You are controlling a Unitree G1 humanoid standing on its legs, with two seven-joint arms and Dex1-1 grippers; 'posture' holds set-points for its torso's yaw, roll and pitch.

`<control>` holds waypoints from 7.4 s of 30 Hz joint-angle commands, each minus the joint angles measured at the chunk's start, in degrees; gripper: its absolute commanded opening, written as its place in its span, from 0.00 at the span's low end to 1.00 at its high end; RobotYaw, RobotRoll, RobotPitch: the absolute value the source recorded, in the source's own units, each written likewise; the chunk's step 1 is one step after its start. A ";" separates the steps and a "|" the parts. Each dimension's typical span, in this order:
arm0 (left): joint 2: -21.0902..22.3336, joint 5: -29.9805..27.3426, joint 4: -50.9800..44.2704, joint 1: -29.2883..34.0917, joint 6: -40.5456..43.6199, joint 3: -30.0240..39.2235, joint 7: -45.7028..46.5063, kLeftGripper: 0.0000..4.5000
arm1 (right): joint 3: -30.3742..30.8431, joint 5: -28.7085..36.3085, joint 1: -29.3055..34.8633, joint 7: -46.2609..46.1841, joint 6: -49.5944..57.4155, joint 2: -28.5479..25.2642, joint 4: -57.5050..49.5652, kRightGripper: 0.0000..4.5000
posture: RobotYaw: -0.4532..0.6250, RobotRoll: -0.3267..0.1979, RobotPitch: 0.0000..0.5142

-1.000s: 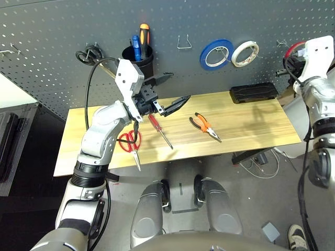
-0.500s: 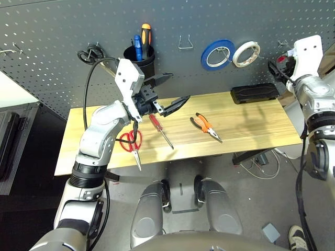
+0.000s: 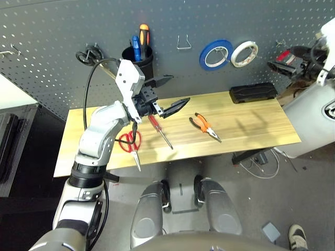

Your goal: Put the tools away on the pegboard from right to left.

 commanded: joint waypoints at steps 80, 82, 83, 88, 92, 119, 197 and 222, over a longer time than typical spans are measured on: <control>13.77 -0.70 -11.30 16.26 8.77 -6.27 -9.32 1.00 | 15.07 -23.14 -11.74 -43.40 -9.88 44.74 49.99 0.48 | 0.47 0.62 0.54; 13.60 -0.46 -10.88 16.01 8.42 -6.32 -9.21 1.00 | 15.06 -23.39 -11.91 -43.42 -10.39 44.82 49.94 0.48 | 0.47 0.62 0.53; 13.45 -0.35 -10.51 15.73 8.19 -6.30 -9.13 1.00 | 14.86 -23.29 -12.15 -43.38 -10.50 44.88 49.85 0.48 | 0.47 0.62 0.52; 11.64 -0.93 -8.82 13.86 6.69 -4.50 -7.66 1.00 | 13.41 -22.66 -12.71 -42.48 -12.89 43.70 47.29 0.48 | 0.46 0.62 0.49; 10.79 -1.24 -7.61 12.45 5.73 -3.36 -7.24 1.00 | 13.02 -22.14 -11.92 -39.54 -13.64 41.48 41.84 0.48 | 0.46 0.62 0.45; 10.58 -7.88 -9.02 4.91 8.41 6.01 -3.53 1.00 | 6.86 -3.20 2.63 -20.48 -5.01 32.09 -16.40 0.48 | 0.44 0.62 0.36; 18.53 -15.36 -16.34 9.93 14.54 16.98 3.51 1.00 | 3.18 -14.99 -27.05 -53.75 -68.11 47.94 38.34 0.48 | 0.51 0.62 0.39; 17.74 -14.84 -15.28 8.96 13.88 16.13 5.38 1.00 | 2.22 -12.82 -25.35 -48.68 -65.38 46.31 36.31 0.99 | 0.51 0.62 0.40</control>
